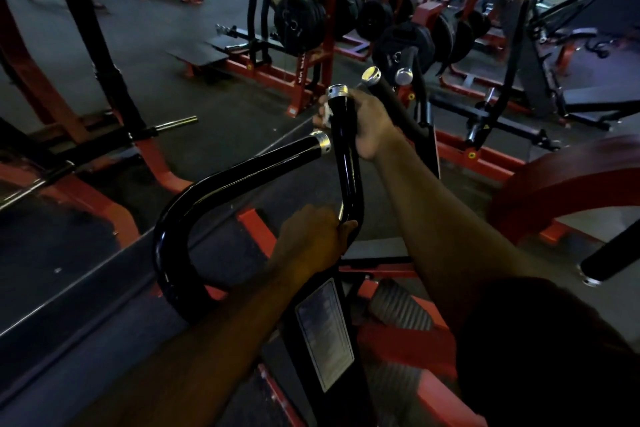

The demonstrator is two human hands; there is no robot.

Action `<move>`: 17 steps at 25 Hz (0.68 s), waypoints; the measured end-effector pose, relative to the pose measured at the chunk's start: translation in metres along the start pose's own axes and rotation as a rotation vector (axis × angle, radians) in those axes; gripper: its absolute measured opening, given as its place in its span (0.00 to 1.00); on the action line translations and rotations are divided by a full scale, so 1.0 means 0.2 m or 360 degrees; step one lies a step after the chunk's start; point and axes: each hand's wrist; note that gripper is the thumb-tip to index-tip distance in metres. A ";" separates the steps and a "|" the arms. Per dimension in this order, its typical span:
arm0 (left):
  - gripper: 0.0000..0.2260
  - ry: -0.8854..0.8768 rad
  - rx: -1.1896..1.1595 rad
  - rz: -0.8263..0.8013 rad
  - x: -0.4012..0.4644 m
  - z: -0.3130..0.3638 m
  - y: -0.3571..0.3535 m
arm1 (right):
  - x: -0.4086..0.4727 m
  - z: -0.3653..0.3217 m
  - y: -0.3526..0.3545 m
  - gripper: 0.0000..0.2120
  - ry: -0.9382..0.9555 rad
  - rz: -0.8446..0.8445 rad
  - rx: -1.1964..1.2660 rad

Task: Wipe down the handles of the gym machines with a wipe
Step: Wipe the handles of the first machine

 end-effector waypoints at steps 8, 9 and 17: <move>0.28 0.0029 0.0004 -0.0065 0.01 -0.01 0.00 | -0.07 0.00 0.05 0.31 -0.0067 -0.0071 0.0052; 0.28 0.0023 0.0017 -0.0074 0.01 -0.01 0.01 | -0.03 -0.04 0.02 0.36 -0.0066 -0.0050 0.0079; 0.26 0.0074 -0.0071 -0.0092 0.00 0.00 0.03 | -0.28 0.21 0.25 0.26 0.0186 -0.0052 -0.0608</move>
Point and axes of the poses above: each hand's wrist, its own x-axis towards the middle knuckle, its own y-axis out of the back of the hand, z = x × y, and after that the axes turned 10 degrees about x, right-handed
